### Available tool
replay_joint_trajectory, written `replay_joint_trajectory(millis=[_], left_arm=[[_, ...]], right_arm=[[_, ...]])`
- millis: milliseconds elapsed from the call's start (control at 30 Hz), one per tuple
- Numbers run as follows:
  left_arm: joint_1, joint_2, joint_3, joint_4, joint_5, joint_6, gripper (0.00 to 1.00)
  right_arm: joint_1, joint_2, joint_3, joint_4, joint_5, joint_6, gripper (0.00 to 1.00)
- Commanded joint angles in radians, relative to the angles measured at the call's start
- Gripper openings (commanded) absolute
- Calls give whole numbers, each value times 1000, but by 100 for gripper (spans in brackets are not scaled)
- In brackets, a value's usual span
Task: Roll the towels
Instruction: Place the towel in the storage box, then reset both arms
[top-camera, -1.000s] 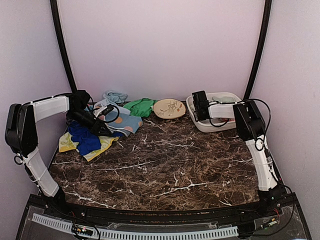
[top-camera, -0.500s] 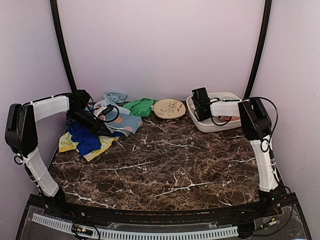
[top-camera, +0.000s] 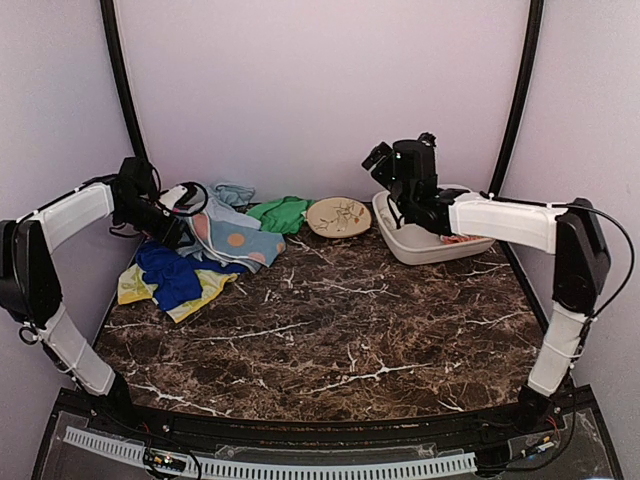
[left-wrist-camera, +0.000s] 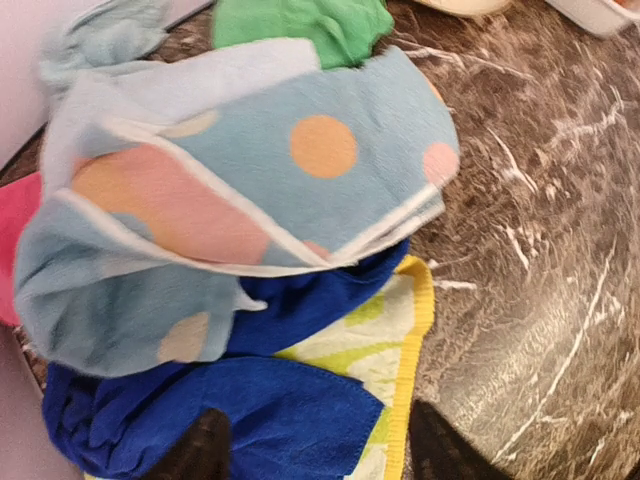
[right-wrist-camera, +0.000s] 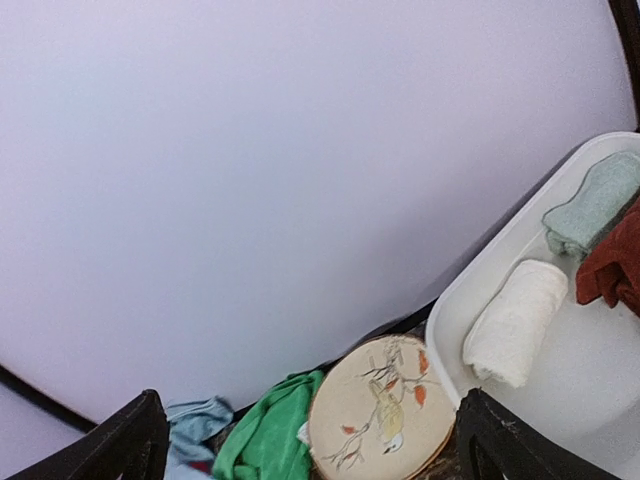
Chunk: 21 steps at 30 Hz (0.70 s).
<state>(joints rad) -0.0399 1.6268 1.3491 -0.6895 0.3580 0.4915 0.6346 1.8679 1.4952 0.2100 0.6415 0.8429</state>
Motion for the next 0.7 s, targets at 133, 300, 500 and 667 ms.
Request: replay_joint_trajectory(millis=[133, 300, 500, 667], left_arm=[[87, -175, -85, 120, -51, -33, 92], [97, -220, -168, 216, -20, -117, 99], [109, -360, -543, 718, 37, -234, 99], [110, -301, -710, 956, 60, -298, 99]], right_arm=[[-140, -312, -614, 640, -332, -24, 100], [-82, -420, -585, 342, -281, -316, 100], [-55, -644, -770, 219, 1, -526, 100], [-90, -787, -957, 229, 197, -683, 100]])
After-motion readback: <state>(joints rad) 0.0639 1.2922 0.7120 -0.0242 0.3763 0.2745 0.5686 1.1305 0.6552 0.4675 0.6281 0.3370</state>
